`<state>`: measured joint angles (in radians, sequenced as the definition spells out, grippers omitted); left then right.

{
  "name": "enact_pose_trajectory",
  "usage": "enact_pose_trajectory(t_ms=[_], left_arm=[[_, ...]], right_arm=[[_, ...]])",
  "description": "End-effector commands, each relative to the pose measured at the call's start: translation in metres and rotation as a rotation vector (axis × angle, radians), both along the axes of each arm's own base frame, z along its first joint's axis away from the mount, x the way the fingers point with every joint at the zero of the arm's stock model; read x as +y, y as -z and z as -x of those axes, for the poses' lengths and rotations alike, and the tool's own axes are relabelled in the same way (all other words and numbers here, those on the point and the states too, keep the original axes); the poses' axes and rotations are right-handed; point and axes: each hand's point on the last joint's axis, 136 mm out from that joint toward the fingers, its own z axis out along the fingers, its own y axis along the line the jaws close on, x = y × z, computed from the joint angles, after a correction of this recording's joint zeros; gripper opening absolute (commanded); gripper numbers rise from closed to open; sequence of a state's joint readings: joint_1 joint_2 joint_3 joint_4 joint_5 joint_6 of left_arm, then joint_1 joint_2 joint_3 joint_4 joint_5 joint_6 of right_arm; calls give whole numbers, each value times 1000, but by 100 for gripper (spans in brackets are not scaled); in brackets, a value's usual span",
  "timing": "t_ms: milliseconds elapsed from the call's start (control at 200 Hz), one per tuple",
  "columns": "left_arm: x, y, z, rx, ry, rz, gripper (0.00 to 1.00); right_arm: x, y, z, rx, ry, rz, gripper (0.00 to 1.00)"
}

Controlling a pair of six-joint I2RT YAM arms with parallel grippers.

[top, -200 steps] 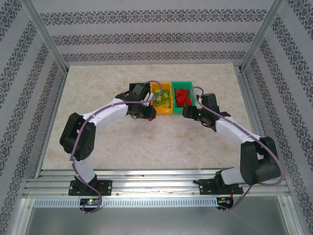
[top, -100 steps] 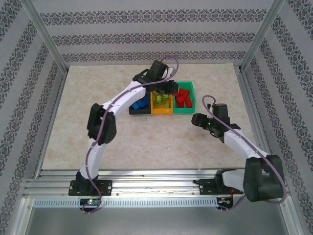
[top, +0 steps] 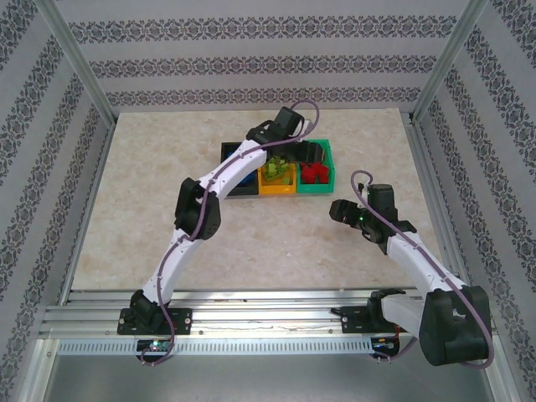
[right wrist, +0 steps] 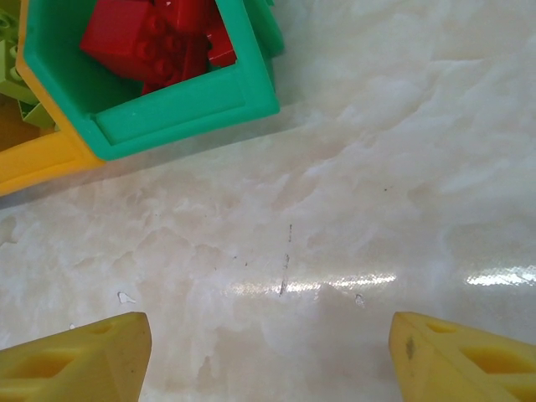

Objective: Sort the legos into containers by color
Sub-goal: Place the lego in the container, then reset both arms

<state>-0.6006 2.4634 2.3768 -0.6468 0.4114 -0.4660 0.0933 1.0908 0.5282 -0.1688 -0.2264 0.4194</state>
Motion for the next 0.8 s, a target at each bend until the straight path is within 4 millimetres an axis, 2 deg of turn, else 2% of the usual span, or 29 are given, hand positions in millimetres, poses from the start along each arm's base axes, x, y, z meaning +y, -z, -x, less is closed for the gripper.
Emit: enact_pose_trajectory(t_ms=[0,55,60,115,230,275,295,360,520,540,610,705,794], left_arm=[[20,-57,10,-149,-13,7,65],[36,-59,18,-184,-41,13,67],[38,-51,21,-173,-42,5,67],[58,-52,29,-208,-76,14,67],[113,-42,47,-247,-170,14,68],[139,-32,55,-242,-217,12,68],[150,-34,57,-254,-239,19,69],[188,-25,71,-255,-306,10,71],[283,-14,104,-299,-490,-86,83],[295,-12,108,-304,-516,-104,85],[337,-14,120,-345,-630,-175,100],[389,-13,140,-391,-798,-272,100],[427,-19,158,-475,-942,-344,100]], right_arm=[[-13,-7,-3,-32,45,41,77],[-19,-16,-6,-68,72,66,78],[-20,-17,-7,-71,74,69,79],[-27,-28,-11,-117,110,95,80],[-48,-46,-19,-224,191,180,84],[-63,-51,-21,-258,259,233,85],[-69,-53,-22,-277,286,255,85],[-84,-61,-24,-334,349,325,88],[-105,-75,-30,-507,420,458,91],[-107,-67,-28,-515,418,473,93],[-112,-62,-30,-560,432,508,95],[-112,-48,-40,-521,391,544,97],[-112,-40,-49,-511,392,544,98]])
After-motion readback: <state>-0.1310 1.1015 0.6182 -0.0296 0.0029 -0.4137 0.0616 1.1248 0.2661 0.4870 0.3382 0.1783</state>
